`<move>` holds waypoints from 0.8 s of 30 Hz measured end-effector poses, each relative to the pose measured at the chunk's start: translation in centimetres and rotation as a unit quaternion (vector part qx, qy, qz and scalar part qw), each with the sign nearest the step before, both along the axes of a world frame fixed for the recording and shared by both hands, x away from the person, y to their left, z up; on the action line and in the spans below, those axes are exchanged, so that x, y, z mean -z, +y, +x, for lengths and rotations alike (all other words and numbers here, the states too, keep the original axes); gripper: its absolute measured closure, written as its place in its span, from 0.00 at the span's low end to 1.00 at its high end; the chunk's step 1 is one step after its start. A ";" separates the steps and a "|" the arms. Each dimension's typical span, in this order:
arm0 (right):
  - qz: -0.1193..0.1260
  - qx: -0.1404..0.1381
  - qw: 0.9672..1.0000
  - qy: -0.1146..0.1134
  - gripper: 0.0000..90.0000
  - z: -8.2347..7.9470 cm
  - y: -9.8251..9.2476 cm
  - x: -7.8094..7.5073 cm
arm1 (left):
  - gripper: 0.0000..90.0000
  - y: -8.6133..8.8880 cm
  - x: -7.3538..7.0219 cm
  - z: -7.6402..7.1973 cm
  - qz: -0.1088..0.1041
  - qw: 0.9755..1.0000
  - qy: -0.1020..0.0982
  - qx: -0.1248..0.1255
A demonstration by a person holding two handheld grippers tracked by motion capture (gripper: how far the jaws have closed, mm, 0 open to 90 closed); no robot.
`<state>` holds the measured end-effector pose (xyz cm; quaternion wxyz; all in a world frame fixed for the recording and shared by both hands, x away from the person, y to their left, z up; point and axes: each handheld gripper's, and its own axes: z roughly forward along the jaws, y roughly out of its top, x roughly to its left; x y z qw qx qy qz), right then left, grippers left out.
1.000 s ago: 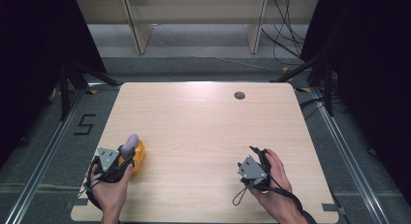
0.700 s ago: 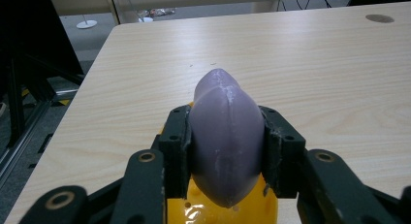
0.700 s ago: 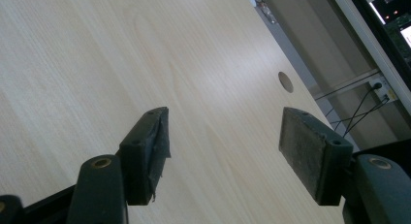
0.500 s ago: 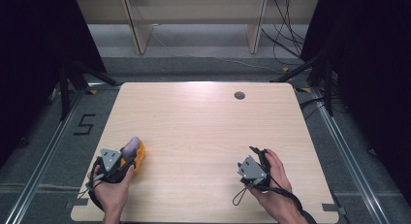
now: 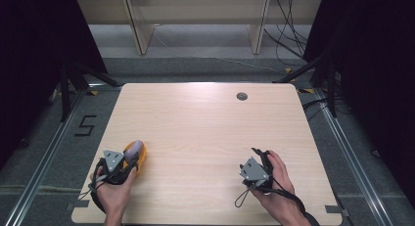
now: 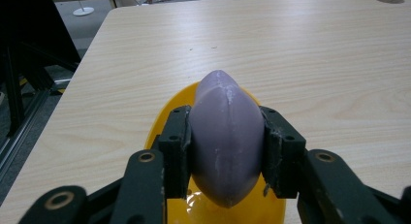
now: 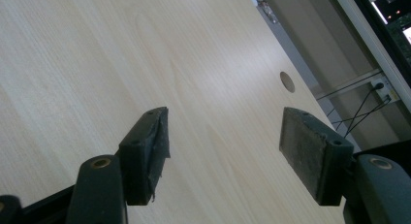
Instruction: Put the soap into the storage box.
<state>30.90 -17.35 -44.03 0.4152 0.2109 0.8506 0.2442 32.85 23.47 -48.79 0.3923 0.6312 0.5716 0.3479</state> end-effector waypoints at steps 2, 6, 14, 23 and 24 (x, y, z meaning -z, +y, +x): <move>0.000 0.000 1.000 0.001 0.40 0.0 0.0 0.0 | 0.65 0.1 0.0 0.0 -0.001 1.000 0.000 0.002; -0.006 0.001 1.000 -0.004 0.39 0.1 0.0 0.0 | 0.65 0.1 0.0 0.1 0.002 1.000 0.004 0.004; -0.006 0.001 1.000 -0.003 0.39 0.0 0.0 0.0 | 0.65 0.1 -0.5 0.1 0.001 1.000 0.025 0.003; -0.005 0.000 1.000 -0.003 0.39 0.1 0.0 0.0 | 0.65 0.3 -0.6 0.0 0.000 0.997 0.073 0.000; -0.005 0.000 1.000 -0.003 0.39 0.1 0.0 0.0 | 0.65 0.4 -0.5 0.0 0.000 0.997 0.080 0.002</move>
